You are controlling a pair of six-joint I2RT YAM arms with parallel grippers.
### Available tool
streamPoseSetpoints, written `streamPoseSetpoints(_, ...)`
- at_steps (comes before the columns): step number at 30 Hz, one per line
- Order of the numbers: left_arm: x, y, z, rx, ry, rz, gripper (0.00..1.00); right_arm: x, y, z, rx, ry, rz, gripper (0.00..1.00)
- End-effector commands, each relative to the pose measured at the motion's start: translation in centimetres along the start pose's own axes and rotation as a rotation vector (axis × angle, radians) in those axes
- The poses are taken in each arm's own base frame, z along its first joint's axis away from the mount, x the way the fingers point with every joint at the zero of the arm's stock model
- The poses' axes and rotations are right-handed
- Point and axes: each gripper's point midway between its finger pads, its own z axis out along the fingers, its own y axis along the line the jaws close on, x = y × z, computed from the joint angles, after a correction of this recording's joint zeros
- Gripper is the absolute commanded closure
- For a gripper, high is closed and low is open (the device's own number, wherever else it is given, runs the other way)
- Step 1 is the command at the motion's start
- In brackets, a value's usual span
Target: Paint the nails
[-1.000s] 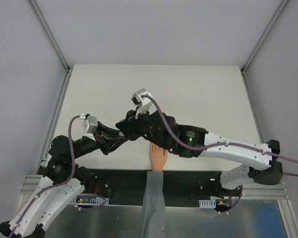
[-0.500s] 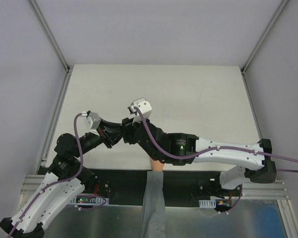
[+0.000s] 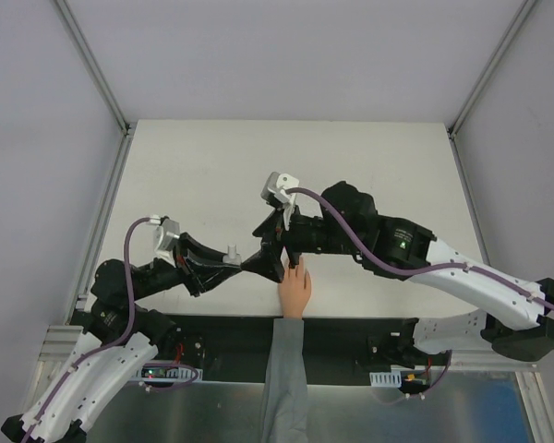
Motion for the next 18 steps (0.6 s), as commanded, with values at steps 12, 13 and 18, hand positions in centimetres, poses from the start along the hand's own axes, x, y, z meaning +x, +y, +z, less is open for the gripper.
streamPoseSetpoints(12, -2.4, -5.7, -1.4, 0.206, -0.029, -0.003, 1.0, -2.6, 5.5, 0.9, -0.52, -0.079, 0.063, 0.53)
streamPoseSetpoints(13, -2.4, -5.8, -1.5, 0.211, -0.03, -0.004, 1.0, -2.6, 5.4, 1.2, -0.526, -0.083, 0.061, 0.53)
streamPoseSetpoints(18, -2.7, -5.9, -1.4, 0.224, -0.047, -0.003, 1.0, -2.5, 5.9, 1.4, -0.561, -0.076, 0.078, 0.61)
